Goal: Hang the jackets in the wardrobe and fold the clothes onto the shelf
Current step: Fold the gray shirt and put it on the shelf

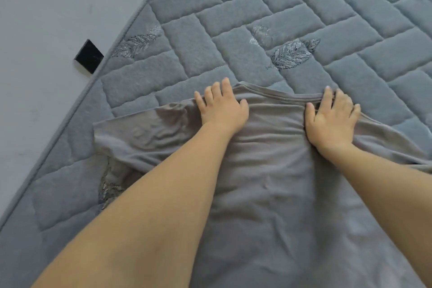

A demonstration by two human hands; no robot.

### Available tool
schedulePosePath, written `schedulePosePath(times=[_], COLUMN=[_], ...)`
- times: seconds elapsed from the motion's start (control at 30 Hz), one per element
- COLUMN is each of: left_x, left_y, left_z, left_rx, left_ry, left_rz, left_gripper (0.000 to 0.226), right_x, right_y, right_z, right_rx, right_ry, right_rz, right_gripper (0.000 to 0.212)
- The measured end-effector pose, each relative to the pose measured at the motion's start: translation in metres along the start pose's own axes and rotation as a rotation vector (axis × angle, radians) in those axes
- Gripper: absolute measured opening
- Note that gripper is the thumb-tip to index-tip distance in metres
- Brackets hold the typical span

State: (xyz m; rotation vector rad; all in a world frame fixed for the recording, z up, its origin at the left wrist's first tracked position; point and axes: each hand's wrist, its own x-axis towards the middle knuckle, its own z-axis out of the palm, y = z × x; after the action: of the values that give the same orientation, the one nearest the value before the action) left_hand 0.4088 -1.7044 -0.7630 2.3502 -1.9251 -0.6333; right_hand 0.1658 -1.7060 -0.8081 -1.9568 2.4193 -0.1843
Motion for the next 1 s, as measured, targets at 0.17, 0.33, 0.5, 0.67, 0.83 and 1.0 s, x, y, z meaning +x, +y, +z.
schedulePosePath(times=[0.17,0.33,0.5,0.67,0.83,1.0], left_x=[0.021,0.027,0.031,0.048,0.047,-0.036], left_y=[0.008,0.005,0.001,0.012,0.029,-0.018], left_z=[0.038,0.054,0.059,0.034,-0.042,0.004], left_rx=[0.098,0.095,0.085,0.348,0.374,0.418], left_ry=[0.297,0.437,0.514,0.192,0.42,0.326], left_rz=[-0.008,0.055,0.141,0.214,0.269,0.394], left_gripper=[0.047,0.024,0.018,0.025,0.02,0.034], right_x=[-0.002,0.01,0.011,0.007,0.043,-0.06], right_y=[0.005,0.01,0.011,0.011,0.02,0.032], right_z=[0.022,0.022,0.022,0.016,-0.05,-0.049], right_rx=[0.088,0.285,0.284,0.334,0.674,0.285], right_ry=[0.175,0.277,0.301,0.217,0.162,0.083], right_rz=[-0.012,0.283,0.223,0.133,0.055,-0.296], right_gripper=[0.052,0.042,0.02,0.016,0.026,0.02])
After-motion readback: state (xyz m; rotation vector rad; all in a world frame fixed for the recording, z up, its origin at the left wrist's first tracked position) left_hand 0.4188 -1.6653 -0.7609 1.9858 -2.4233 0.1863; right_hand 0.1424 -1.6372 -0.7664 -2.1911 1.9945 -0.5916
